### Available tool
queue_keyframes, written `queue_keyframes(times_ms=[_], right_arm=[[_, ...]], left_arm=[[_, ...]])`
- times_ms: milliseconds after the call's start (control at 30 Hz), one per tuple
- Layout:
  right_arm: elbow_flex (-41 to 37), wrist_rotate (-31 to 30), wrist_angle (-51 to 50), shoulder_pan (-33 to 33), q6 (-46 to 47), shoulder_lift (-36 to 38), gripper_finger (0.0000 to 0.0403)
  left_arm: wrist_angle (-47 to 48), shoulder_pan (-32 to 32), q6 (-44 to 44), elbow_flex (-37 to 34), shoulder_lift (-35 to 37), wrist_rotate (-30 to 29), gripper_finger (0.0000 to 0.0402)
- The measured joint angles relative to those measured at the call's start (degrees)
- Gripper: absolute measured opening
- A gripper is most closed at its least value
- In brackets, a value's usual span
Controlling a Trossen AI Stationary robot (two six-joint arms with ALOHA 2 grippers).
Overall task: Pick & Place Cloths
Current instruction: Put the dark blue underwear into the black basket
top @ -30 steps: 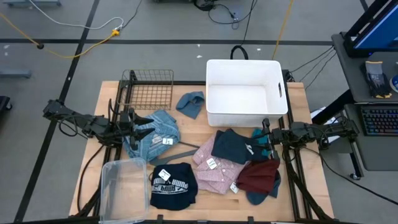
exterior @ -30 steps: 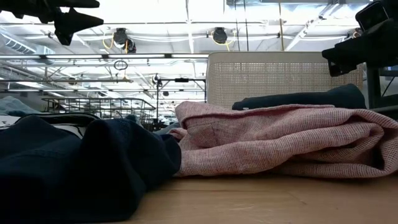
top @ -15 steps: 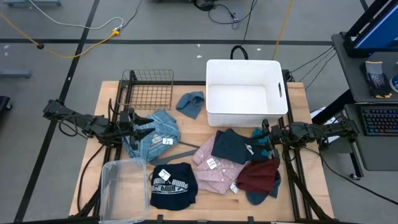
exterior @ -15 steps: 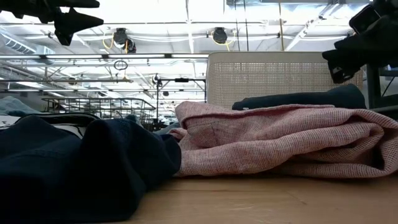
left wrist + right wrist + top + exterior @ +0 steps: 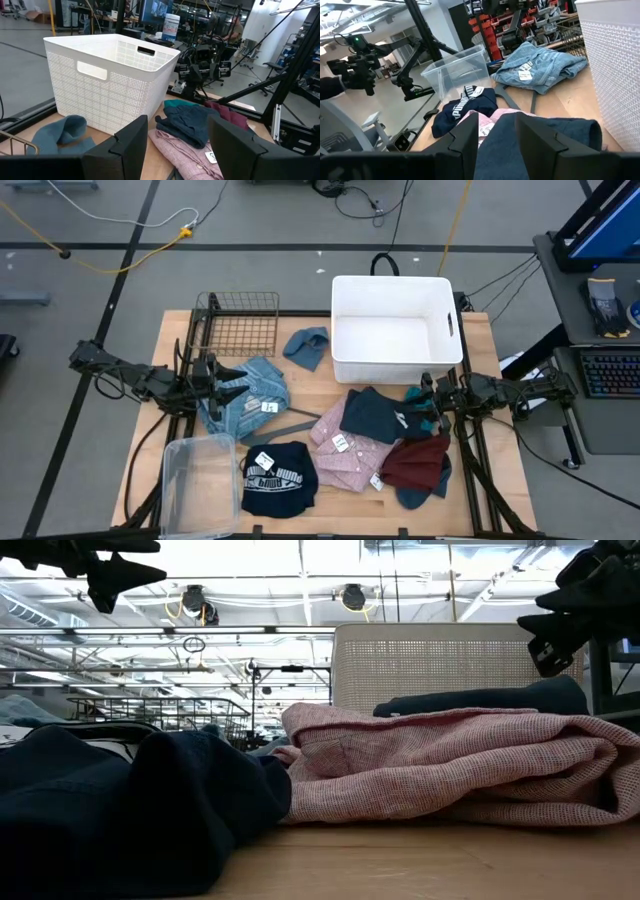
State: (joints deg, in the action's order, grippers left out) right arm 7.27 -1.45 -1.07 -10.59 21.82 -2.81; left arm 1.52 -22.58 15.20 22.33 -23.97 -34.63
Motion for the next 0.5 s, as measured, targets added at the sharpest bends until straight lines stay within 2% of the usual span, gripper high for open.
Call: queue_keyframes(times_ms=[500], right_arm=[[0.00,-0.46,-0.25,0.00,-0.32,-0.65,0.0121]], left_arm=[[0.00,0.00,-2.14,0.00,-0.01,-0.04,0.0209]])
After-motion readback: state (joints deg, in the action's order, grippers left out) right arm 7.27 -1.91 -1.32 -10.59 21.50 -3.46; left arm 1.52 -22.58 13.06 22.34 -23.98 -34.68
